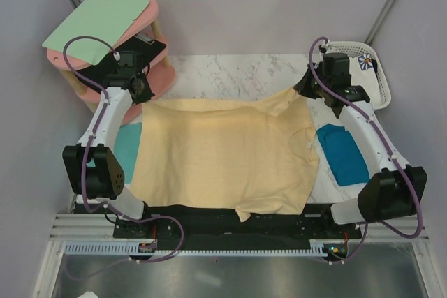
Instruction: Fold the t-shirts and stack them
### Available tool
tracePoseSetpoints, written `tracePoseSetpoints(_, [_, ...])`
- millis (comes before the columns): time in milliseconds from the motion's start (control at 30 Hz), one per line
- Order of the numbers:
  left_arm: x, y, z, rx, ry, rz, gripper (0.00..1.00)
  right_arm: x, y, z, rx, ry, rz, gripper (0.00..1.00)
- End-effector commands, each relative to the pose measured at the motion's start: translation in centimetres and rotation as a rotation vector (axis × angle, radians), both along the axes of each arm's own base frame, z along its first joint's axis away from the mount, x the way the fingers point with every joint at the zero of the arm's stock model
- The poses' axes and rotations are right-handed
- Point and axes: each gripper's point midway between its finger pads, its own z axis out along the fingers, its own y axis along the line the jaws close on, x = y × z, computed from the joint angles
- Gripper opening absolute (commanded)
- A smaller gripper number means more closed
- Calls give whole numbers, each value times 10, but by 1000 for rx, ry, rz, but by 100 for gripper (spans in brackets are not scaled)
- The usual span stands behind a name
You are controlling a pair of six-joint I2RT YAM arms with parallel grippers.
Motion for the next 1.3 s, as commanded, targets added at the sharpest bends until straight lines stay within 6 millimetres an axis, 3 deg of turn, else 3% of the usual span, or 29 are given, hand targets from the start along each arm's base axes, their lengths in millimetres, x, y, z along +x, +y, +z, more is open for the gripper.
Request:
tracePoseSetpoints(0, [-15,4,3,35,-8,-34,2,-31,-1,-17,8,102,10,0])
tracePoseSetpoints(267, [-40,7,-31,64,99,-59,2,-66,5,-41,28,207,63,0])
tracePoseSetpoints(467, [-54,11,-51,90,178,-65,2,-76,13,-27,65,214,104,0])
tracePoseSetpoints(667, [-63,15,-58,105,208,-60,2,-91,21,-16,110,239,144,0])
tracePoseSetpoints(867, [-73,17,-70,105,265,-32,2,-124,17,-42,102,329,144,0])
tracePoseSetpoints(967, [-78,19,-71,111,289,-15,52,-147,15,-62,105,398,143,0])
tracePoseSetpoints(1000, [-79,19,-69,112,284,-11,97,-154,13,-68,101,421,137,0])
tracePoseSetpoints(1167, [-79,15,-54,110,237,-12,100,-191,-1,-112,58,544,79,0])
tracePoseSetpoints(1233, [-76,12,-42,113,199,-17,100,-196,-13,-121,0,557,41,20])
tracePoseSetpoints(1267, [-74,11,-39,115,189,-18,100,-197,-17,-120,-17,547,25,40])
